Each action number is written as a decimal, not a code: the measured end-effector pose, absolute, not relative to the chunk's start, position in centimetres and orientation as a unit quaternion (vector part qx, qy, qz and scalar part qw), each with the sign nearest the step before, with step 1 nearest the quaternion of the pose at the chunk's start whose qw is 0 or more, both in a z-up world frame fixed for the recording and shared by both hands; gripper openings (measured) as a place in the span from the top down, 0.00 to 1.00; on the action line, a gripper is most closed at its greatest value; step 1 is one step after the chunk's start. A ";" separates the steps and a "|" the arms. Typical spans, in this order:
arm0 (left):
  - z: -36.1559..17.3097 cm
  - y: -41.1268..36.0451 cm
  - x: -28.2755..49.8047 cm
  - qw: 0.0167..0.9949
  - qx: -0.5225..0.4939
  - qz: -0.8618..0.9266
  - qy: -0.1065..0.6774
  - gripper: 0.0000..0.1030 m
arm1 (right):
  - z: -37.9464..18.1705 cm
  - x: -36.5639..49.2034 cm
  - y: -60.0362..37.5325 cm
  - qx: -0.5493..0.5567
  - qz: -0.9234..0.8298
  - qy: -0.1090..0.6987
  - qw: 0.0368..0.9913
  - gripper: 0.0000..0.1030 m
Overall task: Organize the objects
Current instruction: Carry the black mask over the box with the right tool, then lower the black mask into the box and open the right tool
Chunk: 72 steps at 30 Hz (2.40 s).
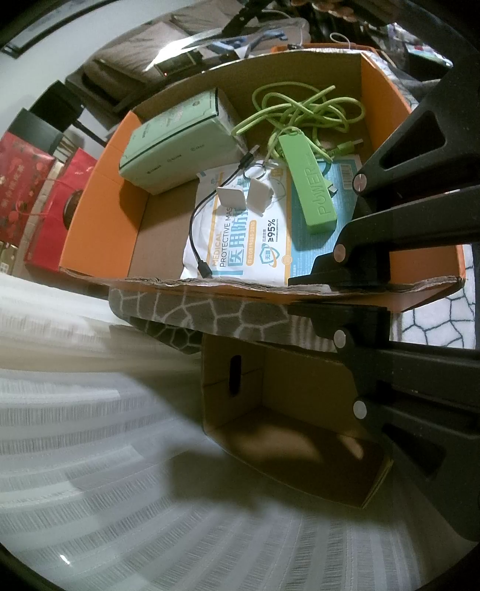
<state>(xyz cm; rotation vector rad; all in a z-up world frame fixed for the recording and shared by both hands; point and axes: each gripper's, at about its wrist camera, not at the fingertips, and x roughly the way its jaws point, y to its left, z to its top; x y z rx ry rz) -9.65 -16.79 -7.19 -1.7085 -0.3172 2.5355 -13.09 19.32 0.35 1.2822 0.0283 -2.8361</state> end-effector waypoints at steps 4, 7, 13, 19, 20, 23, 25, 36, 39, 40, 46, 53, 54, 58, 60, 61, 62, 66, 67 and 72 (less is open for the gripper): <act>-7.2 -16.7 -9.6 0.035 -0.555 0.824 -0.106 0.94 | 0.5 -13.3 17.5 0.412 -0.911 0.015 0.029 0.40; -7.1 -16.7 -9.6 0.035 -0.555 0.824 -0.106 0.94 | 0.5 -13.4 16.0 0.414 -0.909 0.019 0.042 0.40; -7.1 -16.7 -9.5 0.035 -0.555 0.824 -0.106 0.94 | 0.5 -13.7 12.3 0.415 -0.906 0.027 0.073 0.40; -7.1 -16.7 -9.5 0.035 -0.555 0.824 -0.106 0.94 | 0.2 -13.6 8.2 0.416 -0.902 0.045 0.103 0.40; -7.1 -16.7 -9.5 0.035 -0.555 0.824 -0.106 0.94 | 0.1 -13.6 7.6 0.417 -0.901 0.048 0.107 0.40; -7.1 -16.7 -9.5 0.036 -0.555 0.824 -0.107 0.94 | -0.1 -13.5 5.7 0.417 -0.899 0.057 0.120 0.40; -7.1 -16.6 -9.4 0.036 -0.555 0.824 -0.107 0.94 | -0.3 -13.4 4.8 0.417 -0.898 0.059 0.126 0.40; -6.9 -16.2 -9.2 0.038 -0.555 0.824 -0.112 0.93 | -1.4 -12.9 -0.5 0.423 -0.889 0.071 0.160 0.40; -6.9 -16.3 -9.2 0.038 -0.555 0.824 -0.113 0.93 | -1.7 -13.0 -1.3 0.427 -0.886 0.069 0.167 0.39; -6.9 -16.3 -9.2 0.037 -0.555 0.824 -0.113 0.93 | -1.9 -13.0 -1.5 0.428 -0.885 0.068 0.169 0.39; -6.9 -16.3 -9.2 0.038 -0.555 0.823 -0.113 0.93 | -2.7 -13.0 -2.4 0.437 -0.880 0.062 0.176 0.35; -6.9 -16.4 -9.3 0.038 -0.555 0.823 -0.113 0.93 | -3.0 -12.8 -2.8 0.433 -0.882 0.065 0.174 0.20; -6.9 -16.3 -9.2 0.038 -0.555 0.823 -0.113 0.93 | -3.0 -12.7 -2.8 0.432 -0.883 0.066 0.174 0.20; -6.9 -16.4 -9.3 0.038 -0.555 0.823 -0.115 0.93 | -2.7 -12.4 -2.5 0.431 -0.883 0.064 0.175 0.19; -6.8 -16.4 -9.3 0.038 -0.555 0.823 -0.114 0.93 | -2.5 -12.5 -2.3 0.430 -0.883 0.061 0.176 0.18; -6.9 -16.5 -9.3 0.038 -0.555 0.823 -0.115 0.93 | -2.4 -12.5 -2.2 0.430 -0.884 0.060 0.176 0.18; -6.9 -16.5 -9.3 0.038 -0.556 0.822 -0.116 0.93 | -2.3 -12.4 -1.9 0.428 -0.885 0.059 0.174 0.18; -6.9 -16.4 -9.3 0.038 -0.556 0.822 -0.116 0.93 | -1.5 -12.2 -1.1 0.421 -0.889 0.054 0.171 0.15; -6.9 -16.3 -9.2 0.038 -0.556 0.822 -0.117 0.93 | -1.3 -12.1 -0.8 0.420 -0.890 0.052 0.170 0.13; -6.9 -16.4 -9.3 0.038 -0.556 0.822 -0.116 0.93 | -0.4 -11.8 0.3 0.413 -0.894 0.046 0.167 0.13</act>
